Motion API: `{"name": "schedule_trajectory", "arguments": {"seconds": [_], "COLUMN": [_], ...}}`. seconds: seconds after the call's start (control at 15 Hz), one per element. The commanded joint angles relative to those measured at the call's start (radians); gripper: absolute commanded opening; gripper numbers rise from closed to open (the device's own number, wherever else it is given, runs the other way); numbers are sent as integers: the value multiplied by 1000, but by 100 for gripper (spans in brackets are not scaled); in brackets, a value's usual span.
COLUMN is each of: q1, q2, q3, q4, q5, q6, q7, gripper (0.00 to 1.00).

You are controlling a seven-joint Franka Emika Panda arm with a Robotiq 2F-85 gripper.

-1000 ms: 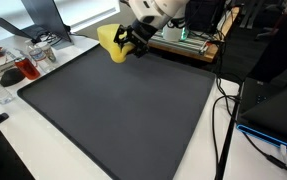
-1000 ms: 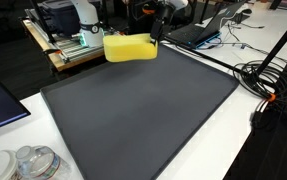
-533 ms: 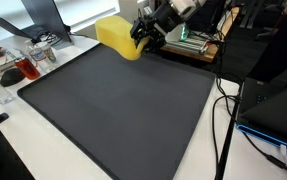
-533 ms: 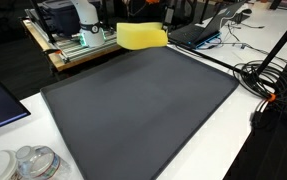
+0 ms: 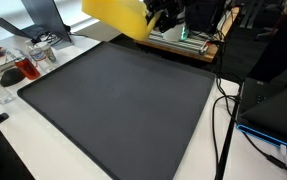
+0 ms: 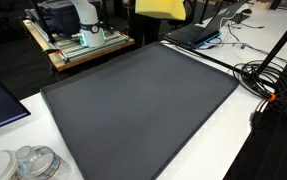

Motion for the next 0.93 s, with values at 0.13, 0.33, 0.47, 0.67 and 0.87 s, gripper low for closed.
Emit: {"name": "schedule_trajectory", "arguments": {"seconds": [0.13, 0.33, 0.47, 0.67, 0.87], "q1": [-5, -6, -5, -5, -6], "q2": [-60, -72, -78, -80, -81], "q3": [0, -3, -3, -6, -8], "q4": [-21, -24, -24, -23, -22], "q5": [-141, -181, -206, -220, -211], "q6": [8, 21, 37, 53, 73], "q7": [2, 12, 20, 20, 12], "gripper": [7, 7, 7, 7, 40]}}
